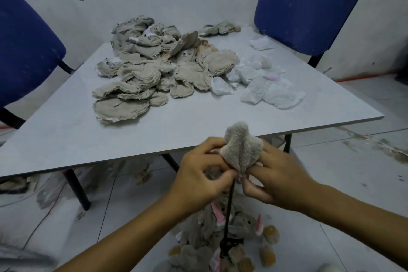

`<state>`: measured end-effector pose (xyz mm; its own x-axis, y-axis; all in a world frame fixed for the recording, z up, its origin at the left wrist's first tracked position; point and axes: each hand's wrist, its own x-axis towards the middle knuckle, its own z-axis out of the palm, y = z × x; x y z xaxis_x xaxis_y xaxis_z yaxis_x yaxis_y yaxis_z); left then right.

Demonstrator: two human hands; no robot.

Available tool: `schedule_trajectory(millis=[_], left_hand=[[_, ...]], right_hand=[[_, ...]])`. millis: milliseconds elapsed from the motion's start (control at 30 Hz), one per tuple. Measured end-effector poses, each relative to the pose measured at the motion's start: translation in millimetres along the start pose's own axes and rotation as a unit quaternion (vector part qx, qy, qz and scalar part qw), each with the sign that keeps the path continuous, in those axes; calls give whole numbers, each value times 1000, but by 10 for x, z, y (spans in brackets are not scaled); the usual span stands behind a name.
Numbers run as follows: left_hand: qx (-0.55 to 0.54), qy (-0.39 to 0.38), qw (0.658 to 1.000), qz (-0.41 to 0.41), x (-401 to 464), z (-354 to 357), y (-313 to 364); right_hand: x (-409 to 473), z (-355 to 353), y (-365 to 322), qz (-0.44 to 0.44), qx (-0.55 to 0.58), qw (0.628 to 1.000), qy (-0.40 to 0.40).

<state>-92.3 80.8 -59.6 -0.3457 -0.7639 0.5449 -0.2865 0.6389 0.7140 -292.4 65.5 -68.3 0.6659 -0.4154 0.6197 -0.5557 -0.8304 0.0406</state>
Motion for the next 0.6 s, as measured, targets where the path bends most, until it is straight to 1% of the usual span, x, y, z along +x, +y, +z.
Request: schedule_trajectory(millis=[67,133,167,233,300,333,400,467,533,600], left_hand=[[-47,32,998,9,117,-58,137],[-31,58,996,58,201,-123,221],[-6,68,995,79,201,-135,228],[57,78,990,100,124,-95,184],[131,76,982,111,-20,19,82],[149,68,980,114,-91,78,28],[150,40,981,112,-161,126,-43],[156,24,982,103,-160,116,-96],[161,17,983,90,-162,108,-130],[154,3,986,72,-156,101,-127]], right_hand=[[130,-132,13,-17,-25,998,59],[273,-286,41,-40,-51,993,103],[322,-346,64,-56,-66,990,108],[363,-411,71,-96,-82,989,81],[326,-386,46,-133,-73,988,22],[287,-346,39,-134,-62,989,-5],[191,-231,42,-97,-44,994,-29],[92,-99,41,-32,-26,999,-26],[18,1,2,24,19,999,-24],[-20,50,-38,45,58,997,-24]])
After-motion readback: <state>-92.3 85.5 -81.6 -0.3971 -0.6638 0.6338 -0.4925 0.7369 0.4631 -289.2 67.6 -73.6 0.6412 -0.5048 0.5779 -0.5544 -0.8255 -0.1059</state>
